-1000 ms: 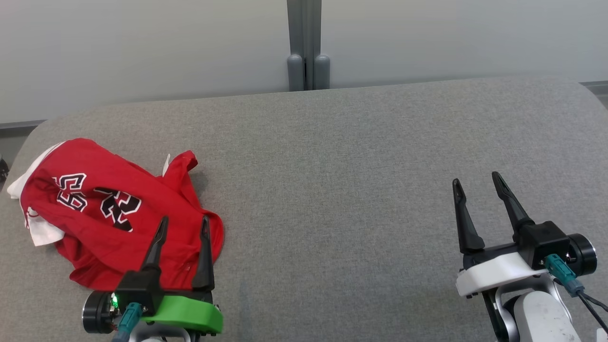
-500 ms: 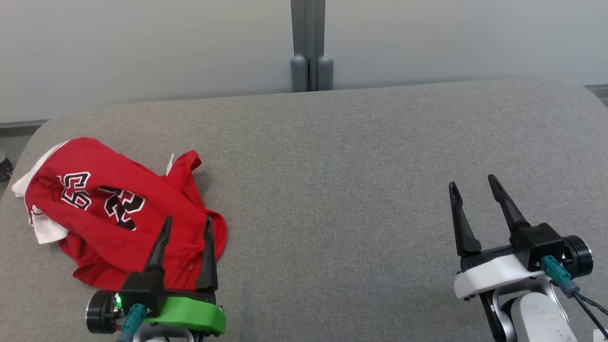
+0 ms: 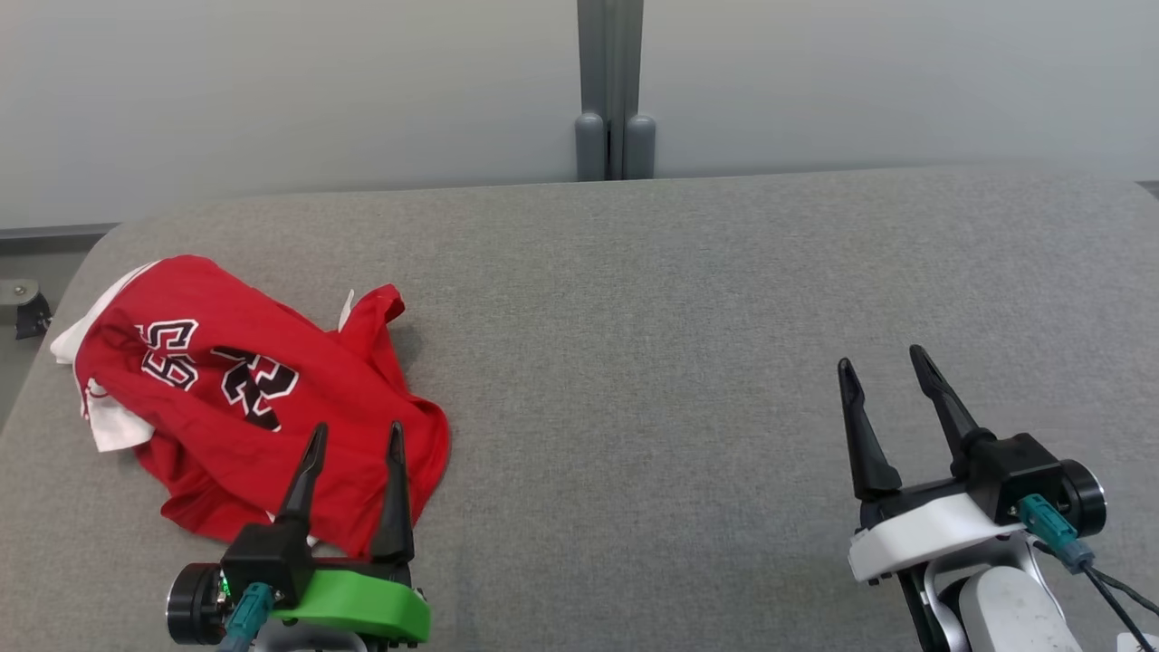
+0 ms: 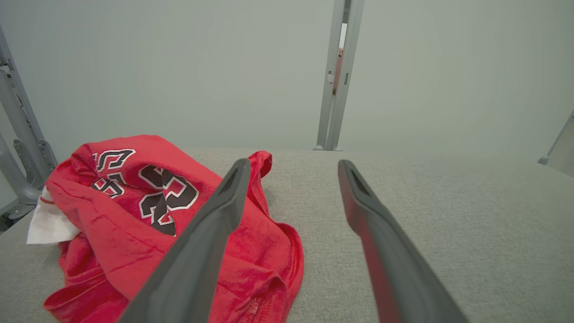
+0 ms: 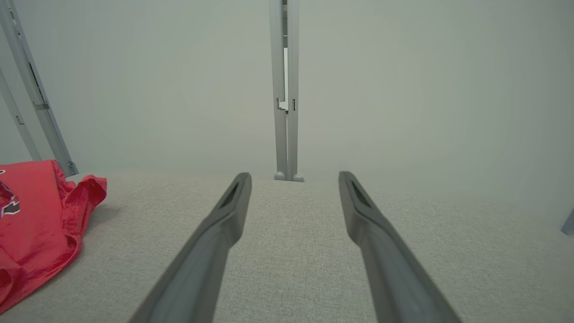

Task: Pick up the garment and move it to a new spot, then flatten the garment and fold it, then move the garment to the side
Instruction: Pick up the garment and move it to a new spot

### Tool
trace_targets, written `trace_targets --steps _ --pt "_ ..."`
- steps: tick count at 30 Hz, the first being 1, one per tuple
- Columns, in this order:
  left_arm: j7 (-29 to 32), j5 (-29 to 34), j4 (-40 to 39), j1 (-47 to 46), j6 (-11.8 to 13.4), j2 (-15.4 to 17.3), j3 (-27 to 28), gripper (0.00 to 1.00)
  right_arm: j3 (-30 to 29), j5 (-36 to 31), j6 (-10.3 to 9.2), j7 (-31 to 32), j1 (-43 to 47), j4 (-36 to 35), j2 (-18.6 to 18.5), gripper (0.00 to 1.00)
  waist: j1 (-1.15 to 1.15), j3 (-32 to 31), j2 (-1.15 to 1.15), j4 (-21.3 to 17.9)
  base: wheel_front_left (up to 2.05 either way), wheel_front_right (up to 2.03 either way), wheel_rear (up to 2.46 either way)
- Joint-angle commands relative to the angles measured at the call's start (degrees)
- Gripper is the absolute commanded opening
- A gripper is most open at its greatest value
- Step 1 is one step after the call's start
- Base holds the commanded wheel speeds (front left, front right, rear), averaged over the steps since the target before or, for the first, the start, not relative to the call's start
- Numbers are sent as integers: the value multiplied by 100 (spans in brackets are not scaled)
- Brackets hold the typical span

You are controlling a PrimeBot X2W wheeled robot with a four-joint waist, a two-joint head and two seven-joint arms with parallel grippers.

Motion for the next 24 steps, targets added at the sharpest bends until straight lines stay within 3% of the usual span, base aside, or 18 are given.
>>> trace_targets --steps 1,24 --pt "-4 27 3 75 10 8 21 100 23 29 1 -16 77 18 -13 100 0 -24 0 130 0 0 0" --pt "-4 -49 94 243 92 10 496 100 637 385 1 -16 137 254 -17 100 0 -193 0 1975 0 0 0"
